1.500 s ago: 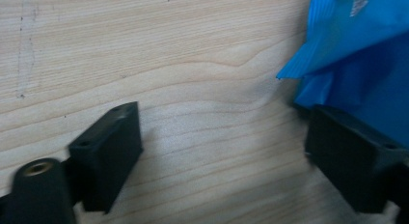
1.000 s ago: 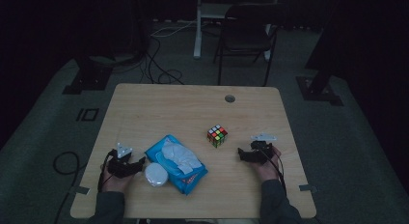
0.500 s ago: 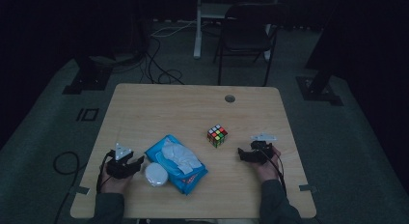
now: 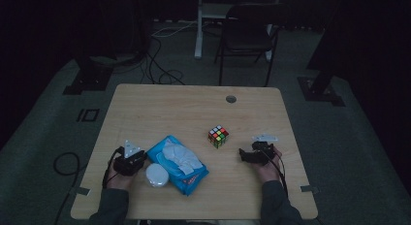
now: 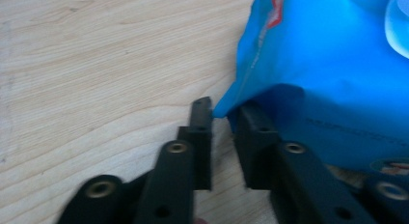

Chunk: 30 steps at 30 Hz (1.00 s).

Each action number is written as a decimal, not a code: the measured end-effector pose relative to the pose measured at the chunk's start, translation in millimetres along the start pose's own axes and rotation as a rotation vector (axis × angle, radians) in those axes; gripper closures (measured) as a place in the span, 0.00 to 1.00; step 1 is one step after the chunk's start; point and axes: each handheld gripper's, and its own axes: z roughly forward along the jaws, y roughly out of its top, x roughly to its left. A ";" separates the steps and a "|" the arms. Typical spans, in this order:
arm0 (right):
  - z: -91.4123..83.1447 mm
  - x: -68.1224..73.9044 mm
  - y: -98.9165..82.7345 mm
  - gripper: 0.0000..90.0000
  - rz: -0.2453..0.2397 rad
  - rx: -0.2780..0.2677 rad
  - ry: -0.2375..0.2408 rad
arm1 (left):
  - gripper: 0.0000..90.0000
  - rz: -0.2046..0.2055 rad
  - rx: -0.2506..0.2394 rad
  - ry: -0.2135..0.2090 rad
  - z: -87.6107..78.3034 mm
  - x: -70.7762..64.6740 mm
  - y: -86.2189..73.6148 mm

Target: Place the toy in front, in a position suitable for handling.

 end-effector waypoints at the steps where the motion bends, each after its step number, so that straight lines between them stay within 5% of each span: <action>1: 0.0 0.0 0.0 0.13 0.000 0.000 0.000 | 0.93 0.010 0.003 0.002 0.0 -0.5 0.5; 8: 0.0 0.0 0.0 0.13 0.000 0.000 0.000 | 0.98 0.041 0.019 -0.007 4.8 3.9 6.7; 13: 0.0 0.0 0.0 0.13 0.000 0.000 0.000 | 0.97 0.007 0.029 0.002 18.8 17.4 18.9; 17: 0.0 0.0 0.0 0.13 0.000 0.000 0.000 | 0.79 -0.036 0.047 0.022 25.7 25.6 27.6; 26: -0.1 0.1 -0.1 0.13 0.001 0.000 -0.001 | 0.66 -0.096 -0.067 0.025 -16.3 20.2 29.7; 30: -0.1 0.1 -0.1 0.13 0.002 0.000 -0.001 | 0.65 -0.042 -0.120 -0.015 -38.6 -2.1 37.2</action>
